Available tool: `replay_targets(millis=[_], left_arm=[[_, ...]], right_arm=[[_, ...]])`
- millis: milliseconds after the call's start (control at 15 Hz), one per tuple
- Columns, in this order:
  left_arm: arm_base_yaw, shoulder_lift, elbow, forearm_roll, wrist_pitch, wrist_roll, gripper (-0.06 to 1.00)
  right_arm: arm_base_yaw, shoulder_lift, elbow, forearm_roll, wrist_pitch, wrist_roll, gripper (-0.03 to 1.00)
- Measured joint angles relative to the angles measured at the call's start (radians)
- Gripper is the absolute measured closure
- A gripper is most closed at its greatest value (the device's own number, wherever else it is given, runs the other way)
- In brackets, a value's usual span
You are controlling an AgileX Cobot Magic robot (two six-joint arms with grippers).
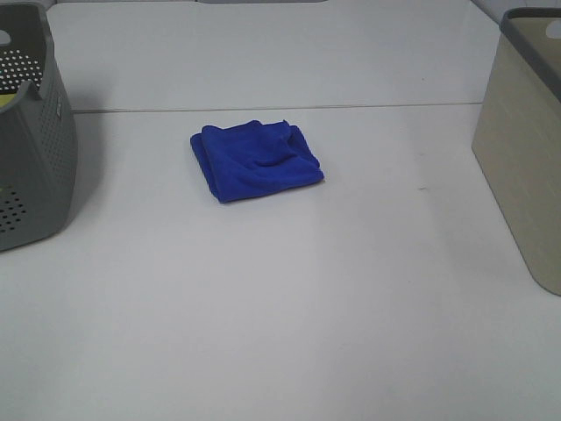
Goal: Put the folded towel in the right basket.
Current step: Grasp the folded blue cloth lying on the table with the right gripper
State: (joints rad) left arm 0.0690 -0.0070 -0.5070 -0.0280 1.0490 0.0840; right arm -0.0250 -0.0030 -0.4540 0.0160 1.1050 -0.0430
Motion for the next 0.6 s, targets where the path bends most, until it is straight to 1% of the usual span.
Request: replay_targets(millis=[600], left_arm=[[-0.002,0.000,0.000,0.000,0.000,0.000,-0.05]], right_arm=[[0.000,0.000,0.000,0.000,0.000,0.000,0.01]])
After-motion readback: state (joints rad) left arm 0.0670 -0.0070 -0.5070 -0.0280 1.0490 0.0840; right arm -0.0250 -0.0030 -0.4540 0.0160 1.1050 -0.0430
